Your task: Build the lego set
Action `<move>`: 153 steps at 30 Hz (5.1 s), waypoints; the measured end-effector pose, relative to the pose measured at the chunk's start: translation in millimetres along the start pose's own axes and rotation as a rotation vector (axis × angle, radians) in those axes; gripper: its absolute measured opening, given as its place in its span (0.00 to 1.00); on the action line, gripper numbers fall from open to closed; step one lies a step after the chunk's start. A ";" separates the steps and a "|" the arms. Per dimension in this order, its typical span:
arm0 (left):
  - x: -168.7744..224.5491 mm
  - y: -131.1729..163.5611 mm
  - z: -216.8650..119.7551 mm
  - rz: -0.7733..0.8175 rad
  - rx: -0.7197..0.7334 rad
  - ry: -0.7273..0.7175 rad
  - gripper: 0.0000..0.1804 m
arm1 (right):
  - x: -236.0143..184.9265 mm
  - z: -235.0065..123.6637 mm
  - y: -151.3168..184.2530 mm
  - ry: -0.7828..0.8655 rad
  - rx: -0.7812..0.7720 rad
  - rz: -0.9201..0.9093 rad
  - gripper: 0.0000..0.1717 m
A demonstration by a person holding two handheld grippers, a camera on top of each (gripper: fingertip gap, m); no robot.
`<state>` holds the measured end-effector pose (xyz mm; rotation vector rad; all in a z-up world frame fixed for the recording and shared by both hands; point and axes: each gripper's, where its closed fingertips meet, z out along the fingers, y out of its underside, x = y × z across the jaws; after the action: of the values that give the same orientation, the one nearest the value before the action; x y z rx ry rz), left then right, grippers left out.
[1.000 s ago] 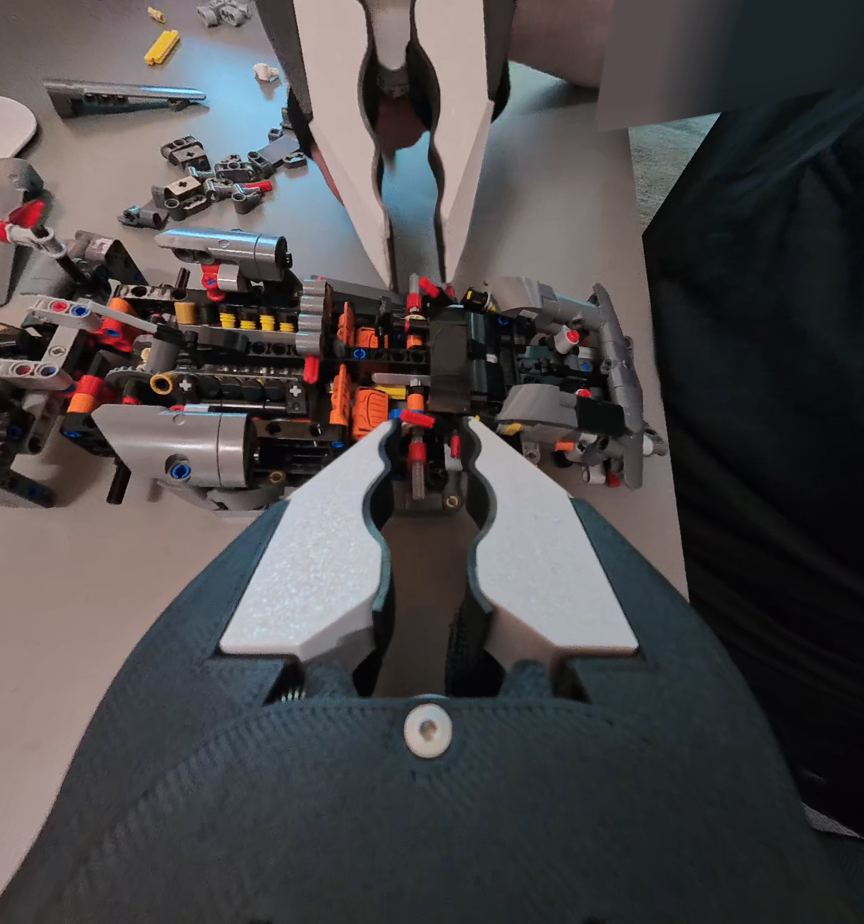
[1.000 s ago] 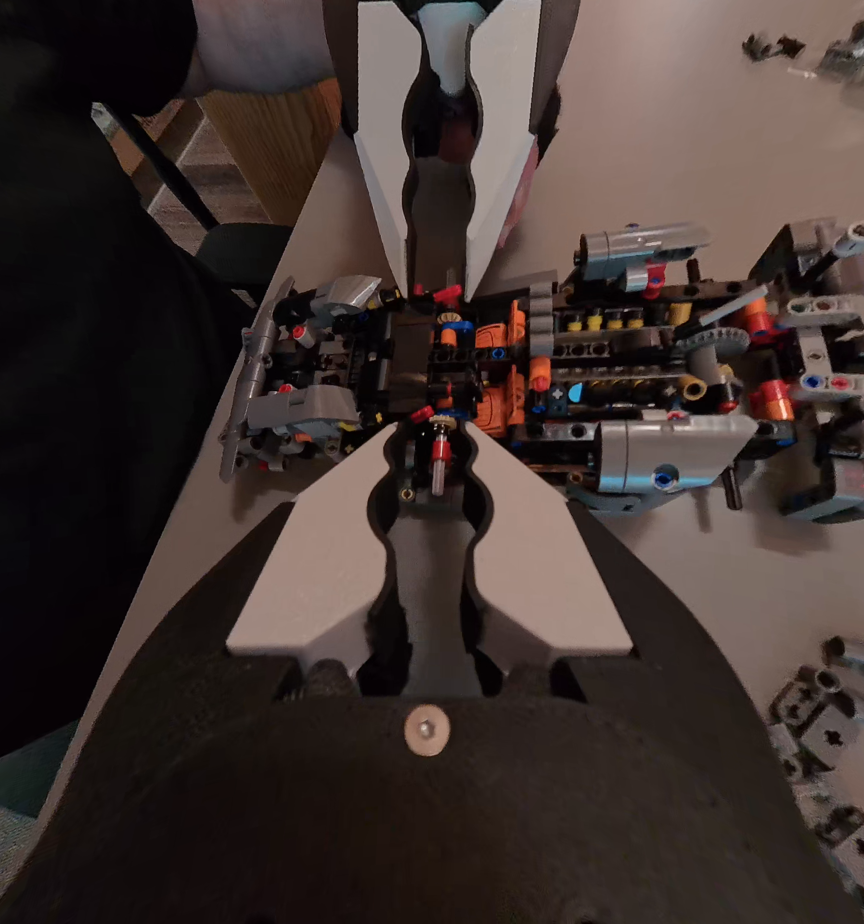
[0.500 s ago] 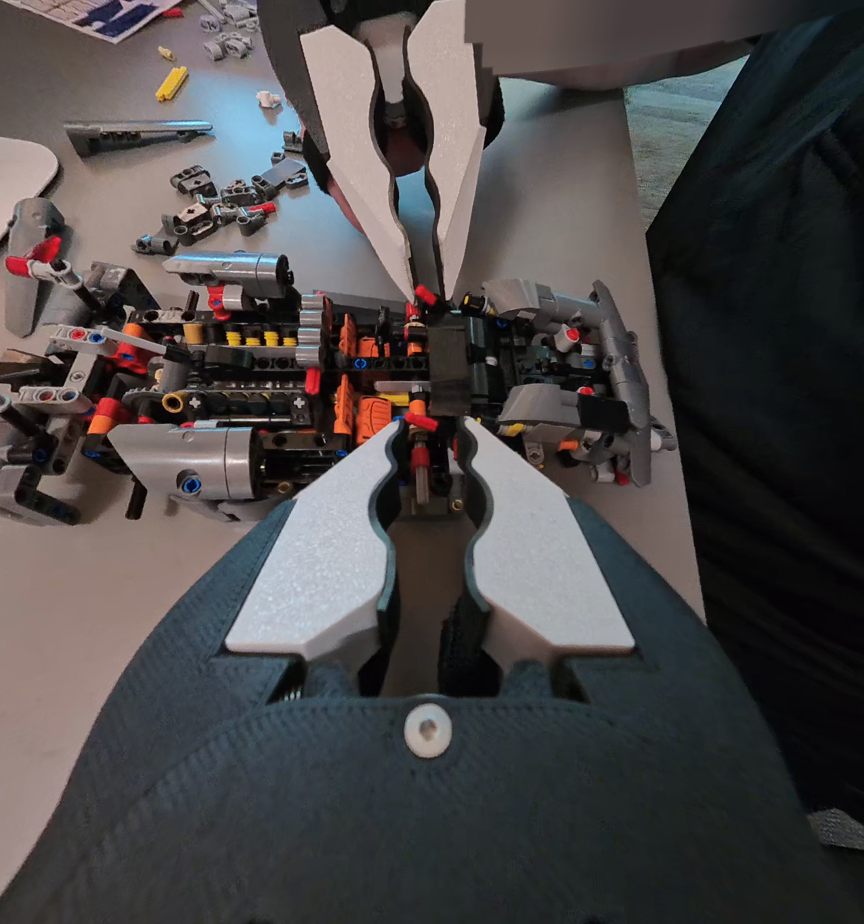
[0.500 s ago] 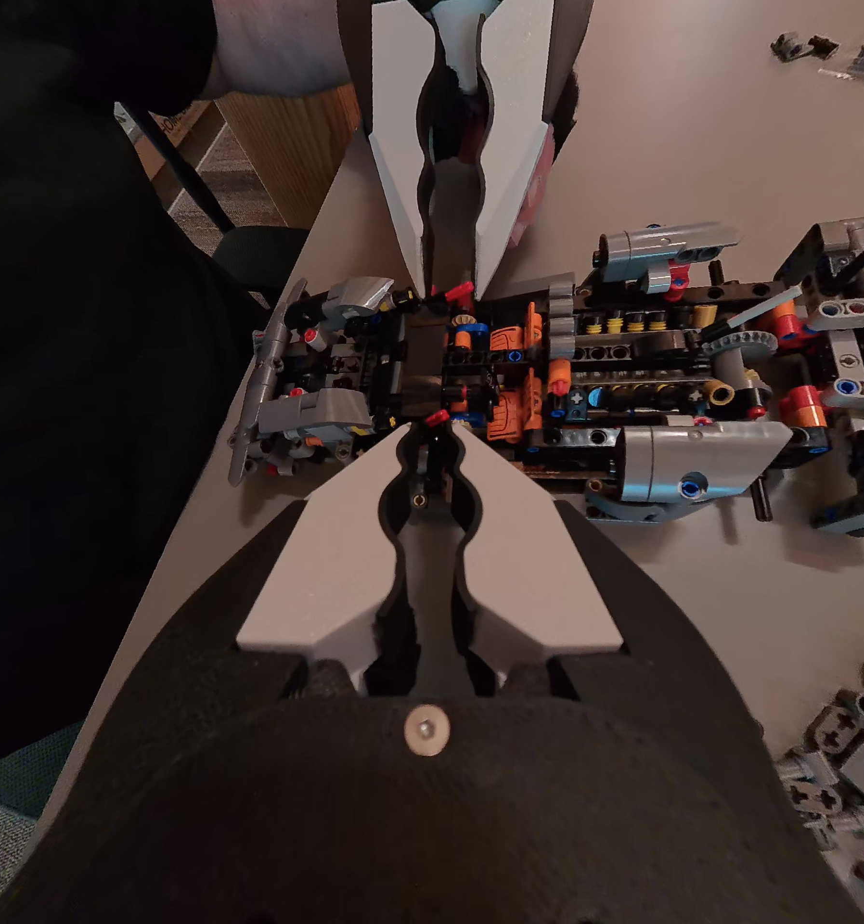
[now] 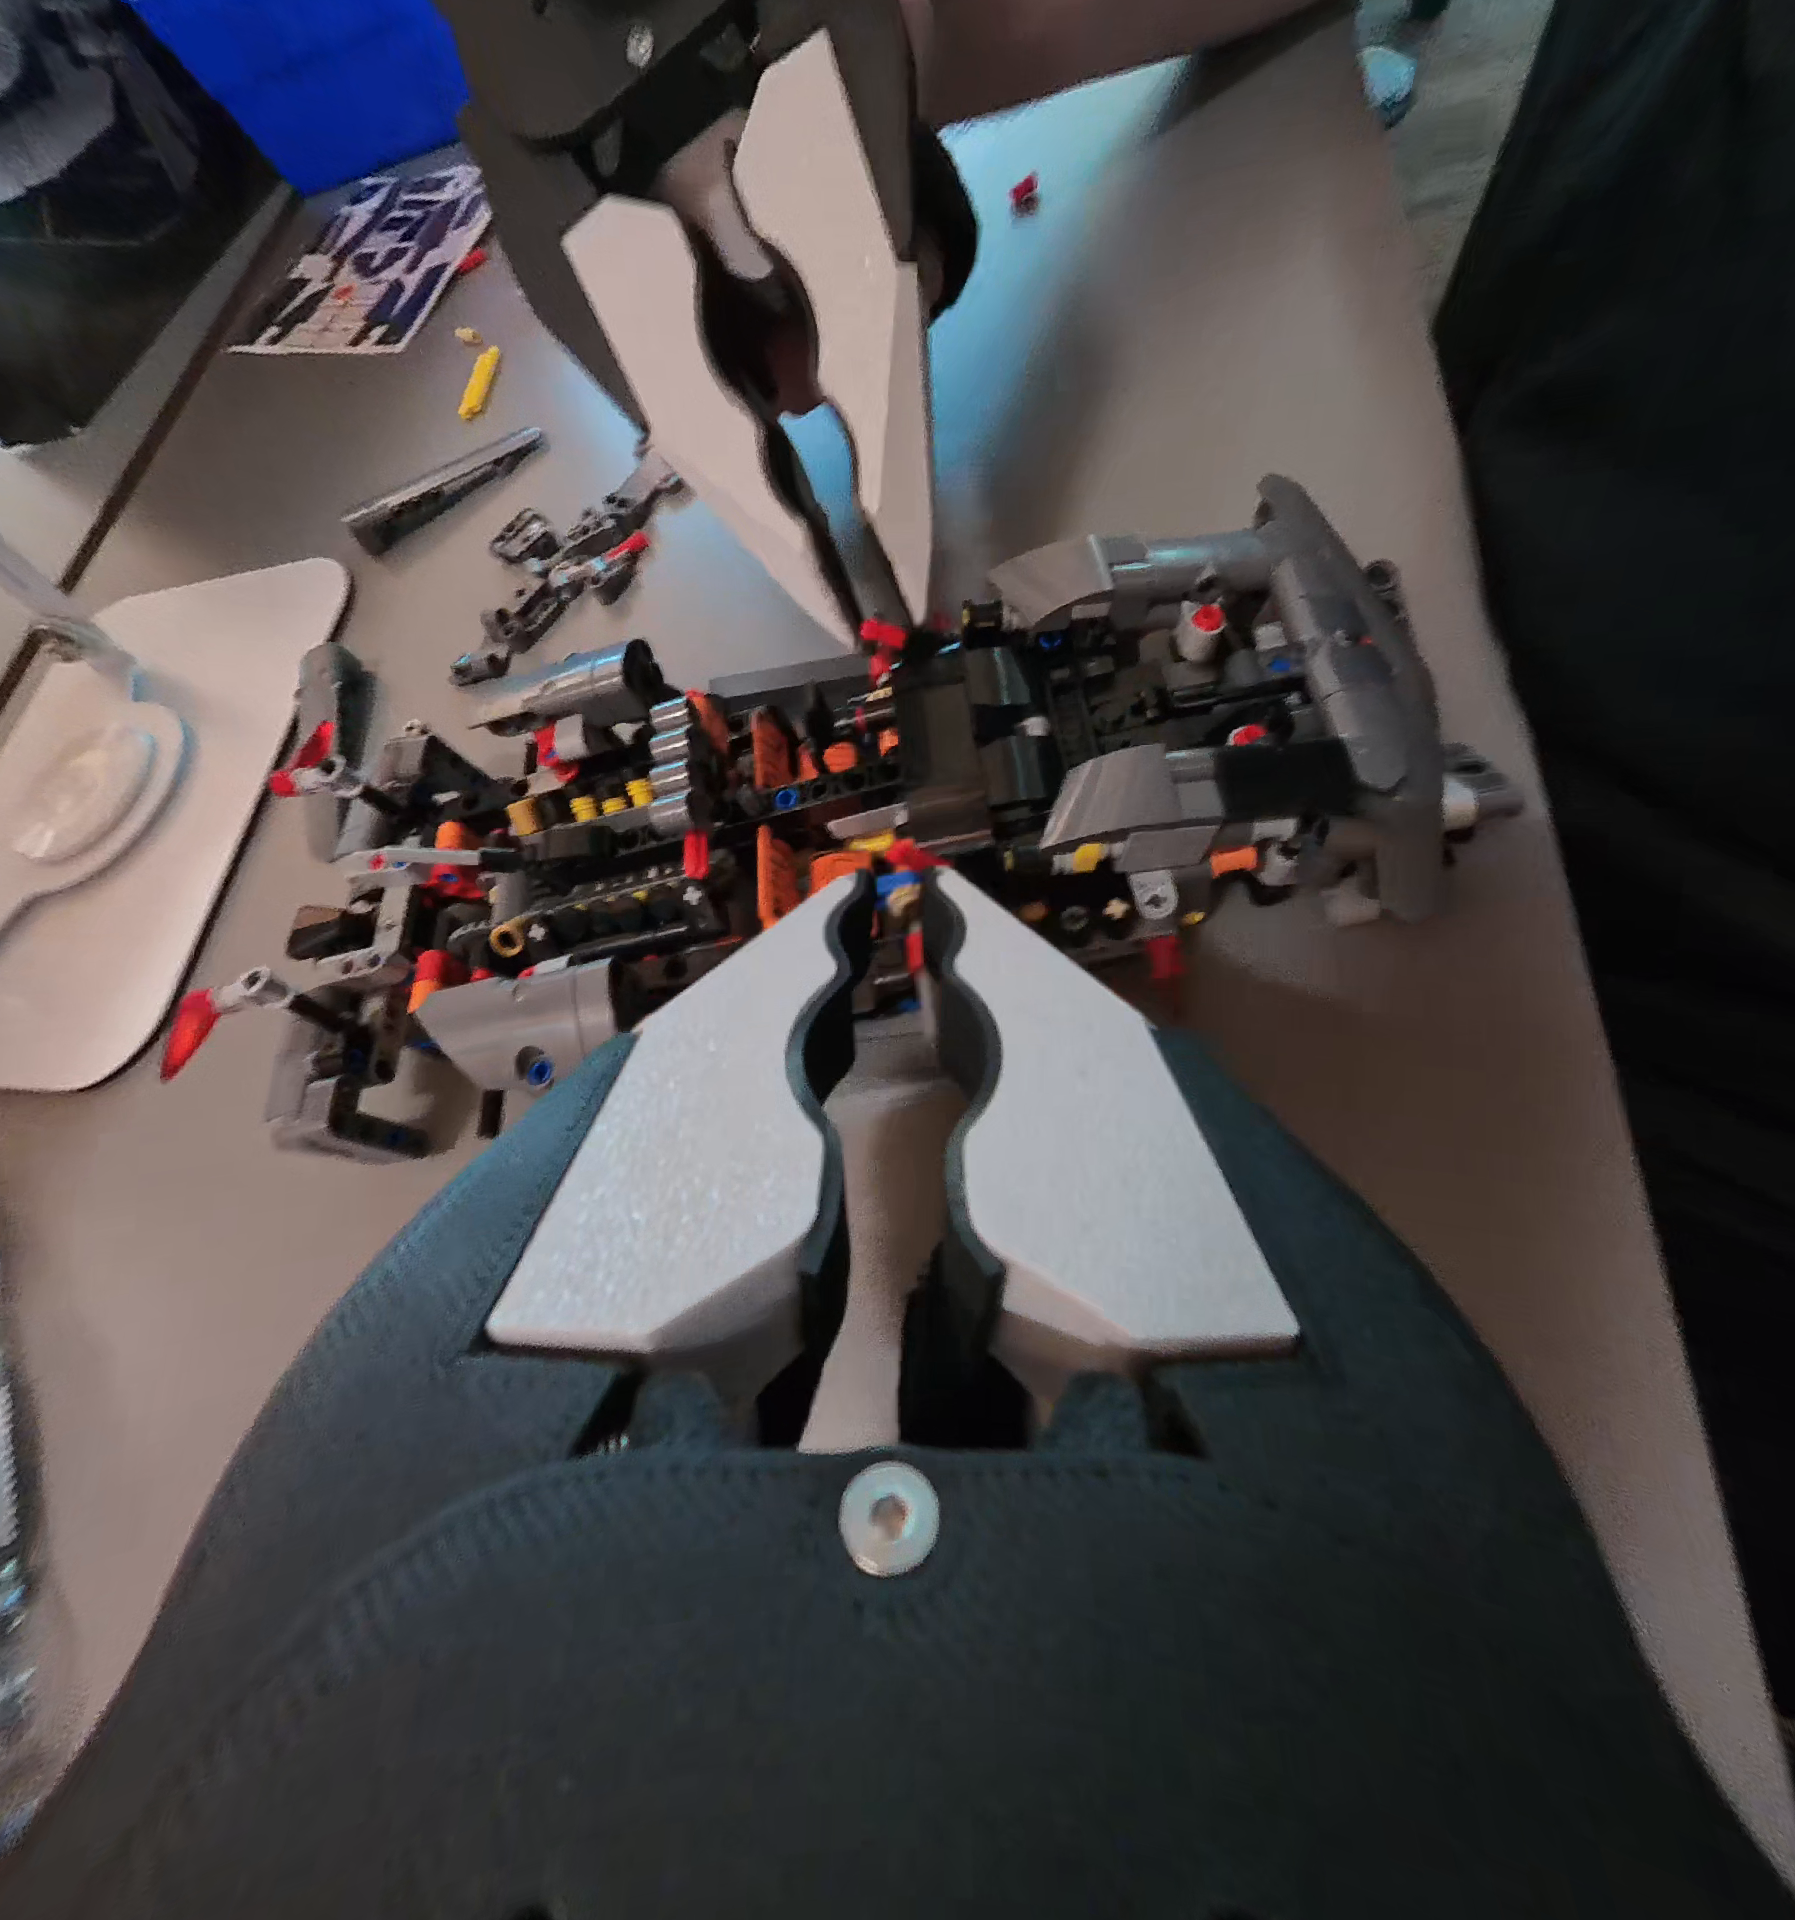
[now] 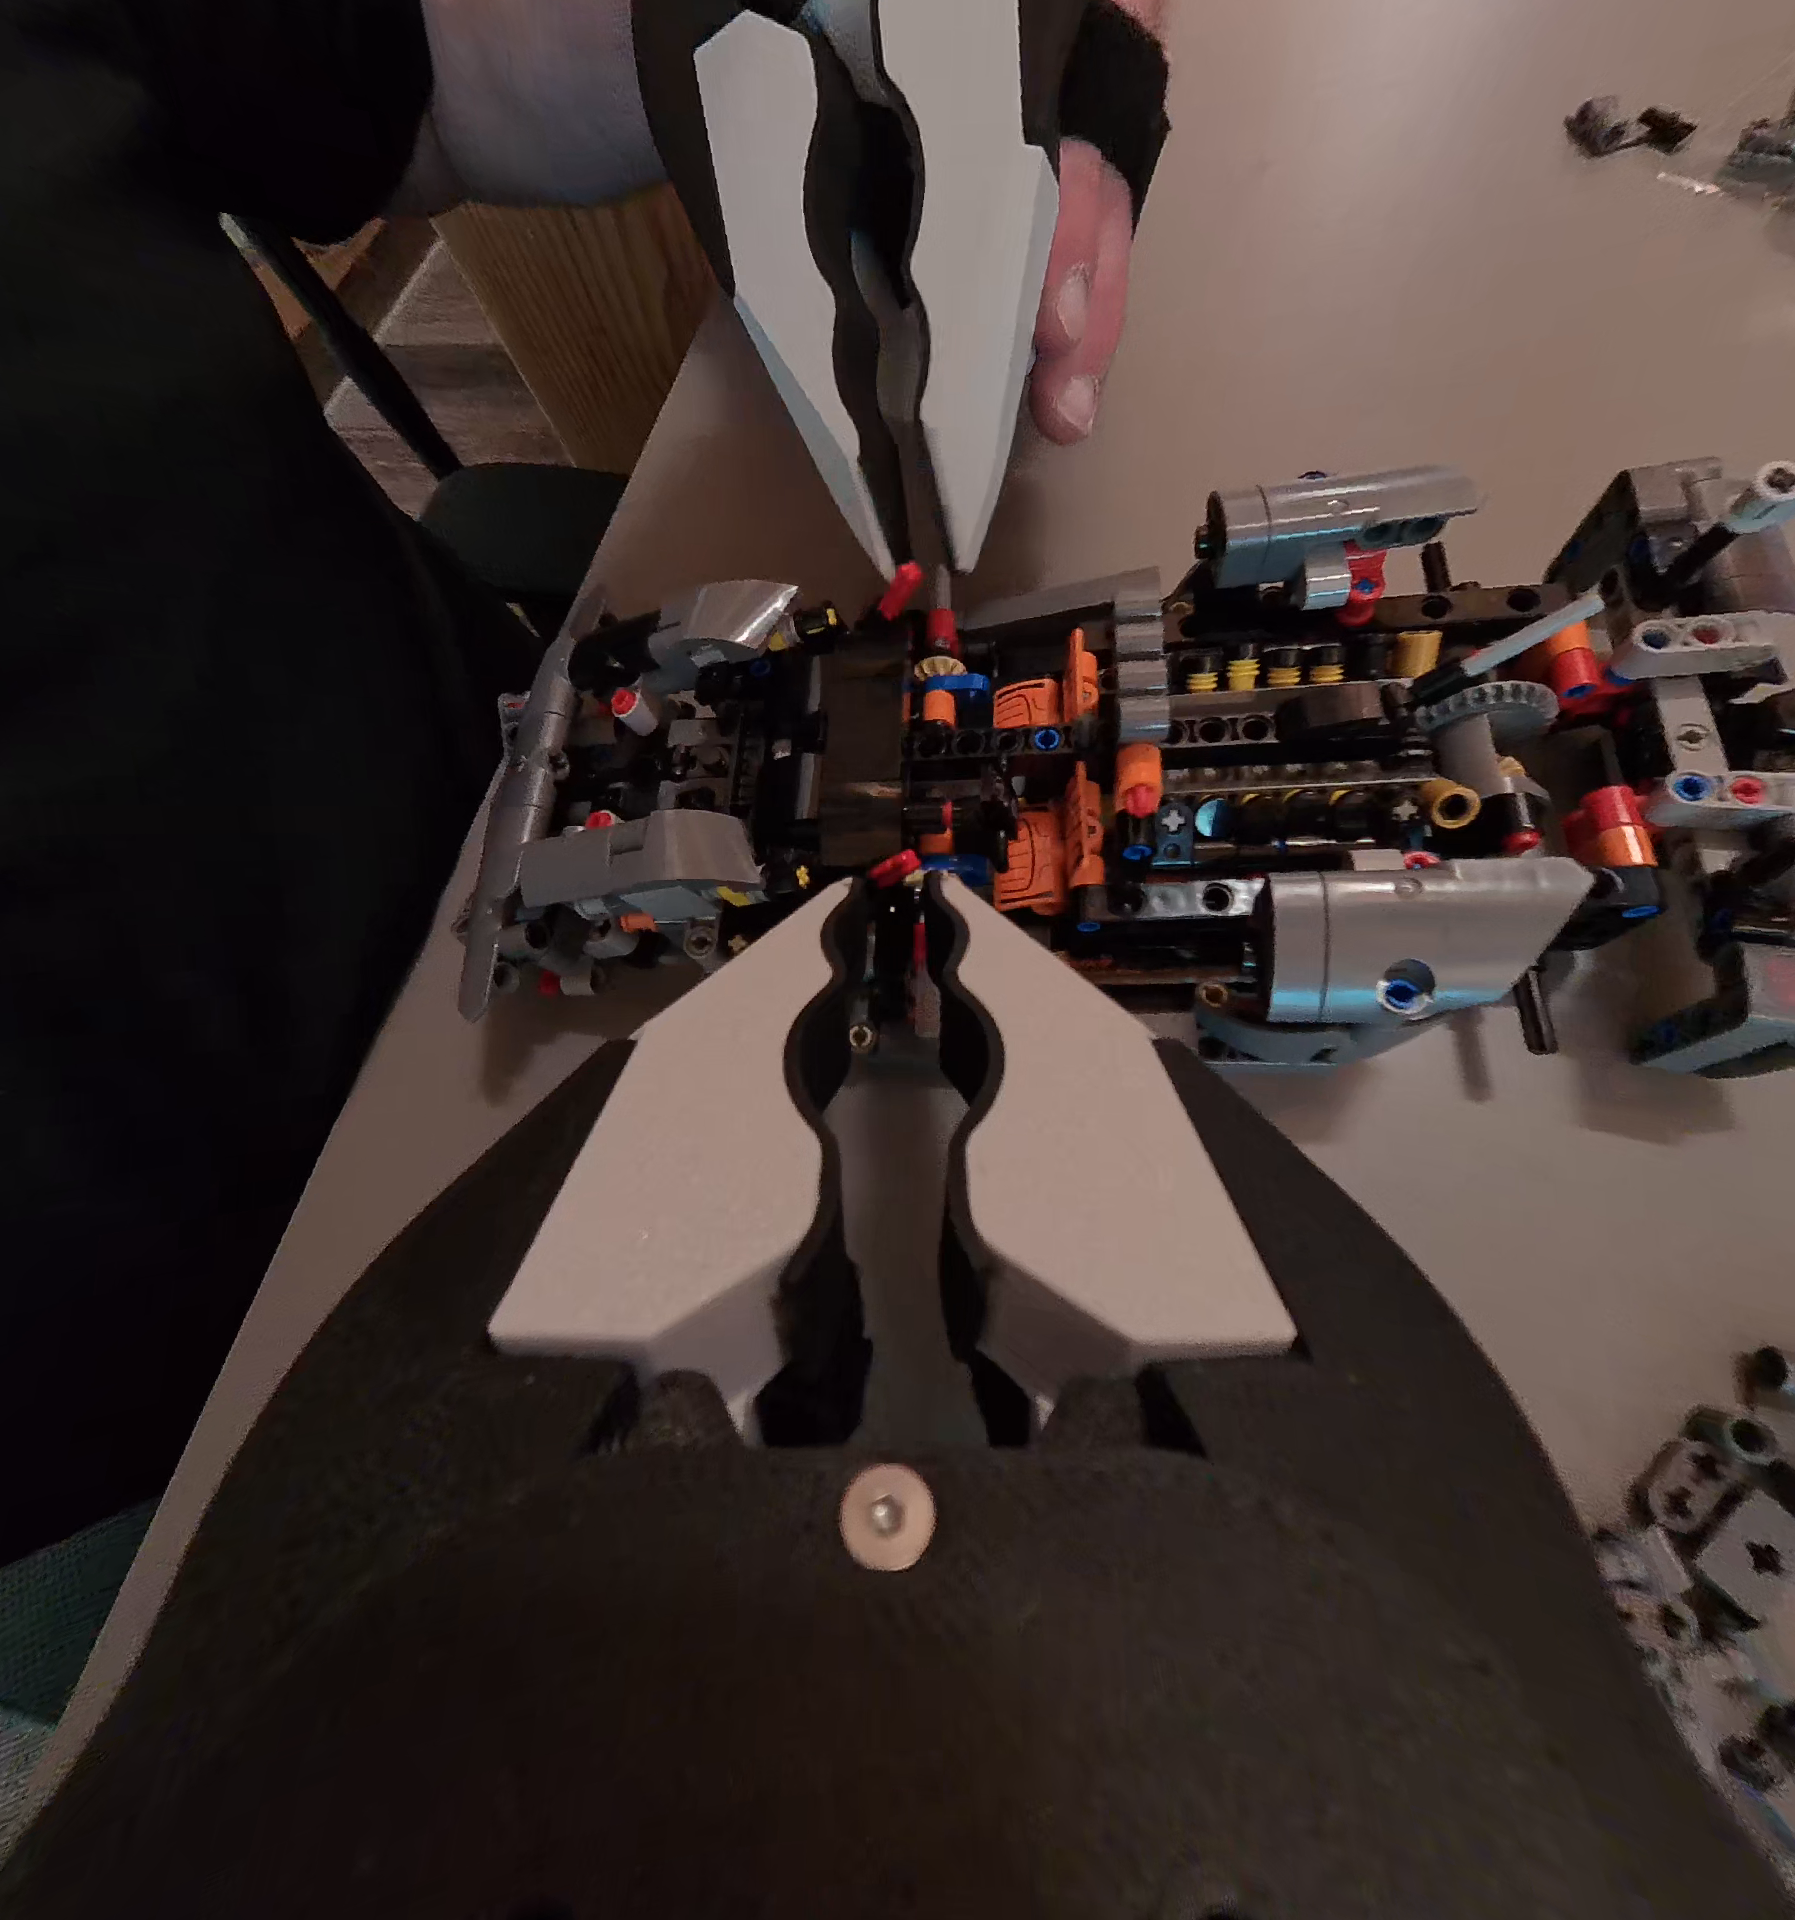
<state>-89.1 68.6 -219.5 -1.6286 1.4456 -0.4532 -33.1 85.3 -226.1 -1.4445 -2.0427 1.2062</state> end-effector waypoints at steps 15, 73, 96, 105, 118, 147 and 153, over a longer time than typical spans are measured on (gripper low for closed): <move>7.1 3.5 -3.4 0.419 -0.121 -0.279 0.15 | -2.4 -17.3 0.3 0.252 -0.031 -0.127 0.04; 18.6 -4.9 16.3 0.644 -0.061 -0.167 0.15 | -17.5 -5.7 16.2 0.210 0.024 -0.004 0.00; 13.9 -3.9 13.4 0.551 -0.070 -0.136 0.21 | -18.4 -18.1 13.2 0.221 0.048 -0.005 0.04; 12.3 -0.3 -7.7 0.458 -0.132 -0.204 0.25 | -19.4 -33.6 6.8 0.402 0.008 -0.177 0.13; 16.5 1.7 6.6 0.468 -0.118 -0.234 0.20 | -6.8 -6.7 14.6 0.630 -0.303 -0.621 0.16; 17.8 0.3 14.0 0.489 -0.115 -0.249 0.13 | -13.4 1.0 17.4 0.610 -0.392 -0.764 0.01; 9.6 1.7 7.4 0.438 -0.123 -0.291 0.21 | -8.8 -14.0 12.1 0.657 -0.351 -0.682 0.14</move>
<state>-82.1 62.6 -227.5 -1.3483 1.5680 0.1187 -12.6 84.8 -226.4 -0.9342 -2.0243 0.0800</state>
